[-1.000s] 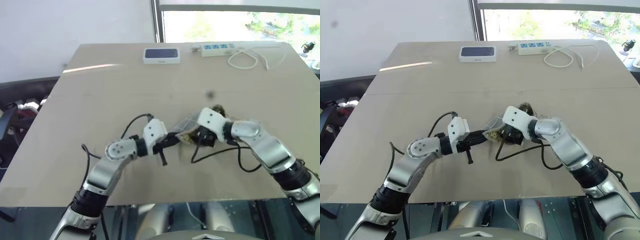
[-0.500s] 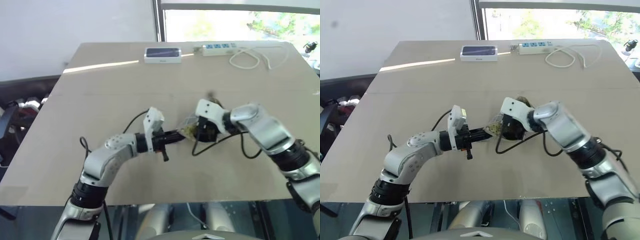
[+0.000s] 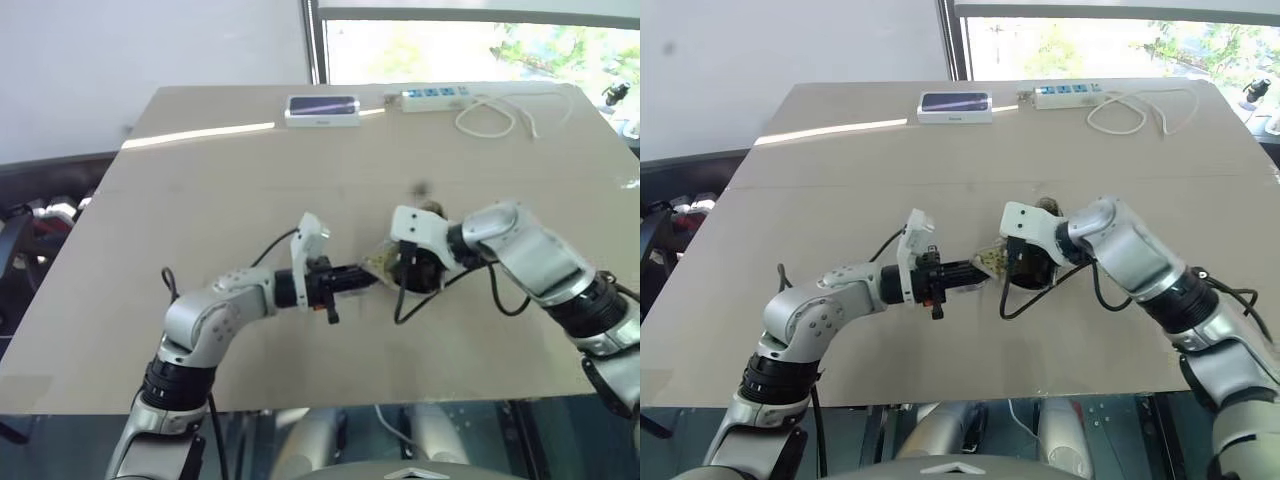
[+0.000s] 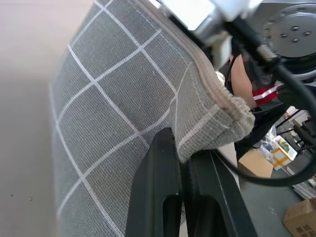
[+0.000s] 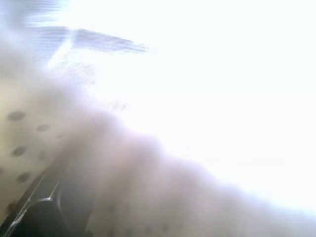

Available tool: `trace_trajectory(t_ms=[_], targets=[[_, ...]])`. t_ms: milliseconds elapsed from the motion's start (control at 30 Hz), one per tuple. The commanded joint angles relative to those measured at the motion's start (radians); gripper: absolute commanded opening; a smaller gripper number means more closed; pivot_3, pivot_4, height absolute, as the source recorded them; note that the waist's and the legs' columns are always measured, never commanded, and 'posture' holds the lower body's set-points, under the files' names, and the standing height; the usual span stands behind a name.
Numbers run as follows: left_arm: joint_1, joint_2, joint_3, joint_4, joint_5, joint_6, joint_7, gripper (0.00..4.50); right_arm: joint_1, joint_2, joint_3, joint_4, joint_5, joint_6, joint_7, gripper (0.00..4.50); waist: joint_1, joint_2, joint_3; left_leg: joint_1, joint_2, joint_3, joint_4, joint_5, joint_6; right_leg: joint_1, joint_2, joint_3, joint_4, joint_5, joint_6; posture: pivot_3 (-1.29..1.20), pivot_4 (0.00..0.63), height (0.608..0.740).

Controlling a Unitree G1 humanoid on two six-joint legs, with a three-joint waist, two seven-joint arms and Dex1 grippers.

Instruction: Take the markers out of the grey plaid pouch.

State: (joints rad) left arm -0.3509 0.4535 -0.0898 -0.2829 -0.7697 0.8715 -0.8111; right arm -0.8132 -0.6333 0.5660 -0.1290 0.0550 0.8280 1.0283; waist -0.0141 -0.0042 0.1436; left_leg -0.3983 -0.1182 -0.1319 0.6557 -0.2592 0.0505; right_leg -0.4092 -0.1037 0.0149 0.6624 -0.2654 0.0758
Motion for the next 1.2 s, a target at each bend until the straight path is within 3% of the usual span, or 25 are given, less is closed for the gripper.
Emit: trace_trajectory(t_ms=[33,100,167,233,500,833,1200], targets=[[-0.023,-0.009,0.010,-0.028,-0.028,-0.003,-0.017,0.00,0.016,0.018,-0.003,0.033,-0.025,-0.066,-0.015,3.74,0.000,0.000,0.000,0.000,0.000,0.000,0.000,0.000,0.000,0.000,0.000,0.000,0.000,0.000,0.000,0.00,0.150,0.738],[-0.022,-0.008,0.012,-0.029,-0.027,-0.002,-0.018,0.00,0.020,0.023,-0.010,0.032,-0.027,-0.074,-0.012,2.92,0.000,0.000,0.000,0.000,0.000,0.000,0.001,0.000,0.000,0.000,0.000,0.000,0.000,0.000,0.000,0.00,0.150,0.738],[-0.022,-0.008,0.014,-0.030,-0.027,0.000,-0.018,0.00,0.023,0.023,-0.015,0.030,-0.030,-0.078,-0.009,1.79,0.000,0.000,0.000,0.000,0.000,0.000,0.001,0.000,0.000,0.000,0.000,0.000,0.000,0.000,0.000,0.00,0.150,0.738],[-0.019,-0.007,0.015,-0.032,-0.025,0.002,-0.018,0.00,0.027,0.018,-0.019,0.025,-0.033,-0.084,-0.005,1.43,-0.001,0.000,0.000,0.000,0.000,0.000,0.001,0.000,0.000,0.000,0.000,0.000,0.000,0.000,0.000,0.00,0.150,0.738],[0.000,0.031,-0.005,-0.027,0.037,-0.034,-0.032,0.00,0.044,-0.007,-0.049,-0.035,-0.040,-0.062,-0.010,1.39,0.001,0.000,0.000,0.000,0.000,0.000,0.002,0.000,0.000,0.000,0.000,0.000,0.000,0.000,0.000,0.00,0.150,0.738],[0.035,0.119,-0.064,0.029,0.226,-0.197,-0.081,0.00,0.081,-0.095,-0.115,-0.189,-0.034,0.015,-0.027,1.39,0.003,0.000,0.000,0.000,0.000,0.000,0.001,0.000,0.000,0.000,0.000,0.000,0.000,0.000,0.000,0.00,0.150,0.738],[0.015,0.121,-0.109,0.096,0.411,-0.415,-0.053,0.00,0.099,-0.152,-0.102,-0.253,-0.029,0.036,-0.036,1.39,0.004,0.000,0.000,0.000,0.000,0.000,0.001,0.000,0.000,0.000,0.000,0.000,0.000,0.000,0.000,0.00,0.150,0.738]])
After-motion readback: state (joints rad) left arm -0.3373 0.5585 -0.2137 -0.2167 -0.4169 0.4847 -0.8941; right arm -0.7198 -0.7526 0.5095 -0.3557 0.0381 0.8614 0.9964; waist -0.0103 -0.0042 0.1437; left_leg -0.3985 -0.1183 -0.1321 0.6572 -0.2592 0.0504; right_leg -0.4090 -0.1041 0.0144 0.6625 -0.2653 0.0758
